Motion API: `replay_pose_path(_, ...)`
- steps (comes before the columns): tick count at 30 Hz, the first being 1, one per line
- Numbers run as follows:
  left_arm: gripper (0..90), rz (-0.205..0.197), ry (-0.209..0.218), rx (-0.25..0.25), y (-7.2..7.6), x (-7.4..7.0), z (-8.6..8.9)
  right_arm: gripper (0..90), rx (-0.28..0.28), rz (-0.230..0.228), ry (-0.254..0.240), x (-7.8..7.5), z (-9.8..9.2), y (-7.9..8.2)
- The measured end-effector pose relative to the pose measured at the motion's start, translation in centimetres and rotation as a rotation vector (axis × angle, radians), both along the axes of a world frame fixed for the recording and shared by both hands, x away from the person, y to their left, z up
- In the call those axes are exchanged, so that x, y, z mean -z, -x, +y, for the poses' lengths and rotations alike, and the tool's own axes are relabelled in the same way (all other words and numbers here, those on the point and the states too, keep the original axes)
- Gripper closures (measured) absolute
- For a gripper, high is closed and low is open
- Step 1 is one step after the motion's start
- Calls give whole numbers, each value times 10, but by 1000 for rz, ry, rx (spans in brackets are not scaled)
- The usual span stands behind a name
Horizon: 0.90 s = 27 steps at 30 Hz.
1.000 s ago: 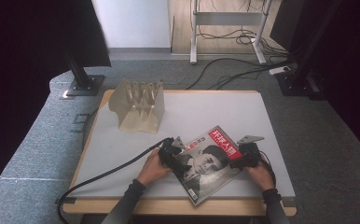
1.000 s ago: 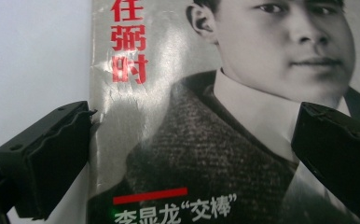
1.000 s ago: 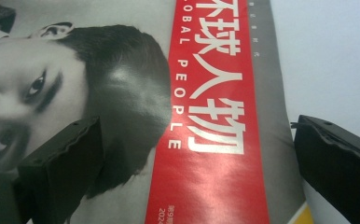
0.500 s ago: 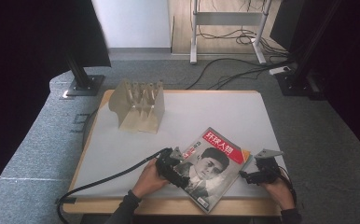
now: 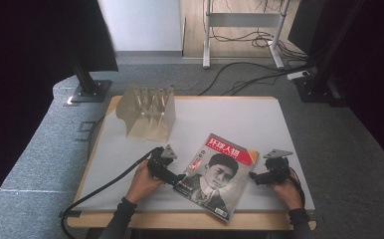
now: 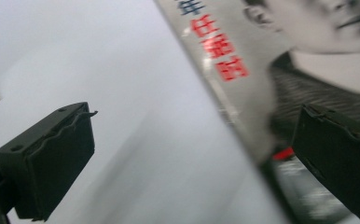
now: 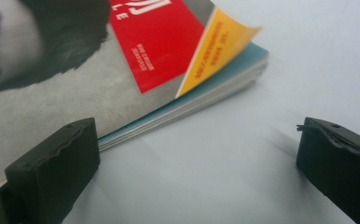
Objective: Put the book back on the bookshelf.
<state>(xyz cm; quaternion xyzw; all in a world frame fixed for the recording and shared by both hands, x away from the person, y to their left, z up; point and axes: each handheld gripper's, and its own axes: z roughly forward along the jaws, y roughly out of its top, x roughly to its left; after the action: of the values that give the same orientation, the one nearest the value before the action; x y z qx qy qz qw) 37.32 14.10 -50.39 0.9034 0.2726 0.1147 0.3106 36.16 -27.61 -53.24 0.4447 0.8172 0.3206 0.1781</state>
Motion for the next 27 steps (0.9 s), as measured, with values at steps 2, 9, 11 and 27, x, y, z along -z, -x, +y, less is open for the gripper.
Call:
replay_pose_path(2, 0, -2, -11, -26, -2, 3, 7, 0, 0, 4, 7, -1, 4, -9)
replay_pose_path(9, 0, -4, -26, -91, -10, 16, 18, 0, 13, 5, 21, -2, 24, -44)
replay_pose_path(11, 0, 8, -8, -99, -12, 18, 20, 0, 15, 5, 22, -2, 26, -48)
replay_pose_path(27, 0, 14, 50, -80, -14, 24, 2, 61, -4, 37, -87, -15, 36, -66)
